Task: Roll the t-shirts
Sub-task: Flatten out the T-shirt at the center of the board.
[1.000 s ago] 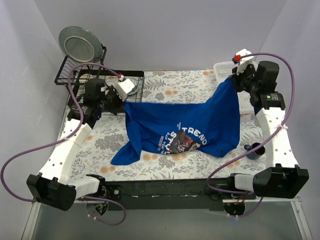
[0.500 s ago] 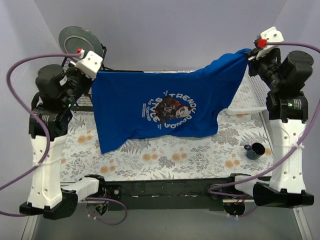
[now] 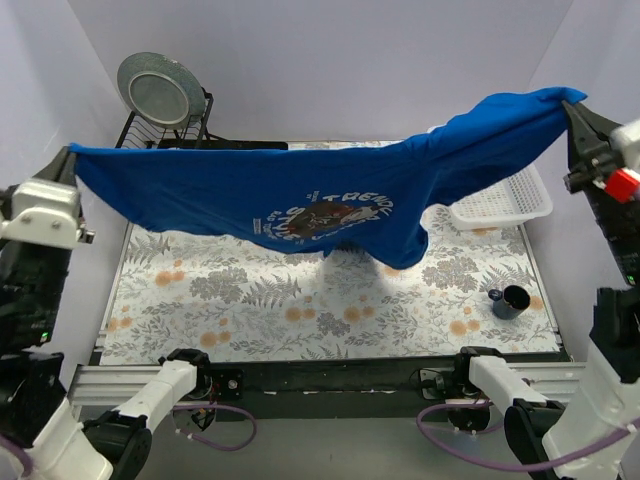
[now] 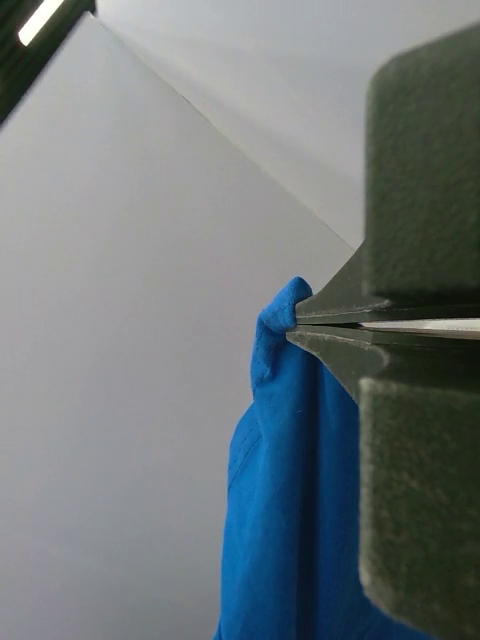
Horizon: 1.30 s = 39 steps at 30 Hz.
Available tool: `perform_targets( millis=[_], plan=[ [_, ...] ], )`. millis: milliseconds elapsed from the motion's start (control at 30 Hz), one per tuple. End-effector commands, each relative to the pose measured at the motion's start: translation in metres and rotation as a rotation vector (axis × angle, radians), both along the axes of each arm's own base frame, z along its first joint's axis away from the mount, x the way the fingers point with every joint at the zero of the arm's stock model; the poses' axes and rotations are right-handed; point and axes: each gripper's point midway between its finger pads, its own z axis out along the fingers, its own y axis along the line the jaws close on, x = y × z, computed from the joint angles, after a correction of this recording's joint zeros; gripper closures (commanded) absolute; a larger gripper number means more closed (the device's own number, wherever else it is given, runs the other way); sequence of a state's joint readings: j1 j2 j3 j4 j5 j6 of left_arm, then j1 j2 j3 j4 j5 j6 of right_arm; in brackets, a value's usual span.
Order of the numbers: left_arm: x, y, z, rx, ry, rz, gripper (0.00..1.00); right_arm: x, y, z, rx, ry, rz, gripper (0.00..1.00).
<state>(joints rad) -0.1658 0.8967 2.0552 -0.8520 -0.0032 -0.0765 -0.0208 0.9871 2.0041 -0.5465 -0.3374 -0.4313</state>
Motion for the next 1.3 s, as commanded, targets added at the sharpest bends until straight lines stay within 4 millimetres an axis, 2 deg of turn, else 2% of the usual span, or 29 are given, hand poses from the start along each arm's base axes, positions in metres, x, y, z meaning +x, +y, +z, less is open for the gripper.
perform_targets(
  millis=[0,200,300,400,433,500,533,567,600,633,667,700,733,767,800,833,867,900,933,967,1000,1033,1067,1100,1133,1167,1200,1233,1267],
  plan=[
    [-0.023,0.013,0.029,-0.008,-0.091,0.053,1.00,-0.041,-0.010,0.028,-0.003,-0.119,-0.066,0.99],
    [-0.068,0.018,0.055,-0.012,-0.218,0.051,1.00,-0.107,-0.019,0.064,0.017,-0.311,-0.123,0.99],
    [-0.092,0.012,0.072,0.008,-0.304,0.014,1.00,-0.144,-0.028,0.086,0.055,-0.425,-0.165,0.99],
    [-0.102,0.014,0.095,0.009,-0.402,0.033,1.00,-0.162,-0.032,0.106,0.075,-0.514,-0.181,0.99],
    [-0.100,0.014,0.099,0.010,-0.418,0.039,1.00,-0.162,-0.032,0.110,0.077,-0.531,-0.182,0.99],
    [-0.092,0.014,0.109,0.057,-0.448,0.061,1.00,-0.148,-0.030,0.116,0.070,-0.532,-0.172,0.99],
    [-0.073,0.010,0.102,0.082,-0.412,0.060,1.00,-0.143,-0.028,0.120,0.069,-0.542,-0.161,0.99],
    [-0.062,0.007,0.096,0.113,-0.390,0.060,1.00,-0.116,-0.026,0.112,0.059,-0.492,-0.148,0.99],
    [-0.047,0.001,0.086,0.136,-0.350,0.034,1.00,-0.103,-0.020,0.105,0.039,-0.468,-0.121,0.99],
    [-0.016,-0.007,0.060,0.157,-0.256,0.008,1.00,-0.091,-0.017,0.100,0.029,-0.455,-0.103,0.99],
    [0.003,-0.016,0.038,0.181,-0.182,-0.032,1.00,-0.077,-0.013,0.086,0.016,-0.419,-0.083,0.99],
    [0.022,-0.024,0.005,0.207,-0.070,-0.072,1.00,-0.036,-0.005,0.052,-0.018,-0.313,-0.041,0.99],
    [0.031,-0.035,-0.019,0.229,-0.008,-0.132,1.00,-0.016,-0.002,0.030,-0.033,-0.258,-0.026,0.99],
    [0.069,-0.044,-0.082,0.244,0.169,-0.176,1.00,-0.011,0.000,0.017,-0.039,-0.246,-0.013,0.99],
    [0.082,-0.049,-0.114,0.246,0.253,-0.201,1.00,0.030,0.004,-0.035,-0.053,-0.114,0.017,0.99],
    [0.094,-0.056,-0.149,0.253,0.332,-0.241,1.00,0.045,0.006,-0.057,-0.064,-0.066,0.026,0.99],
    [0.114,-0.060,-0.211,0.258,0.480,-0.268,1.00,0.058,0.007,-0.076,-0.060,-0.030,0.035,0.99],
    [0.125,-0.064,-0.241,0.260,0.541,-0.287,1.00,0.077,0.007,-0.105,-0.054,0.039,0.043,0.99],
    [0.132,-0.068,-0.268,0.263,0.599,-0.313,1.00,0.101,0.009,-0.155,-0.055,0.151,0.059,0.99],
    [0.148,-0.071,-0.320,0.259,0.709,-0.326,1.00,0.120,0.010,-0.187,-0.056,0.222,0.071,0.99],
    [0.154,-0.073,-0.342,0.257,0.758,-0.341,1.00,0.133,0.012,-0.215,-0.053,0.282,0.087,0.99],
    [0.159,-0.076,-0.362,0.271,0.800,-0.359,1.00,0.154,0.014,-0.277,-0.050,0.423,0.103,0.99],
    [0.170,-0.080,-0.392,0.274,0.867,-0.387,1.00,0.162,0.016,-0.302,-0.065,0.472,0.119,0.99],
    [0.171,-0.081,-0.419,0.275,0.926,-0.400,1.00,0.169,0.021,-0.326,-0.091,0.517,0.137,0.99],
    [0.174,-0.081,-0.437,0.281,0.966,-0.405,1.00,0.178,0.022,-0.346,-0.098,0.554,0.143,0.99],
    [0.179,-0.078,-0.450,0.309,0.985,-0.401,1.00,0.191,0.023,-0.386,-0.105,0.653,0.156,0.99],
    [0.179,-0.076,-0.481,0.324,1.068,-0.406,1.00,0.197,0.033,-0.404,-0.141,0.687,0.186,0.99],
    [0.181,-0.074,-0.493,0.341,1.097,-0.406,1.00,0.203,0.034,-0.419,-0.148,0.731,0.189,0.99],
    [0.184,-0.071,-0.503,0.381,1.108,-0.405,1.00,0.220,0.036,-0.440,-0.155,0.791,0.197,0.99]
  ],
)
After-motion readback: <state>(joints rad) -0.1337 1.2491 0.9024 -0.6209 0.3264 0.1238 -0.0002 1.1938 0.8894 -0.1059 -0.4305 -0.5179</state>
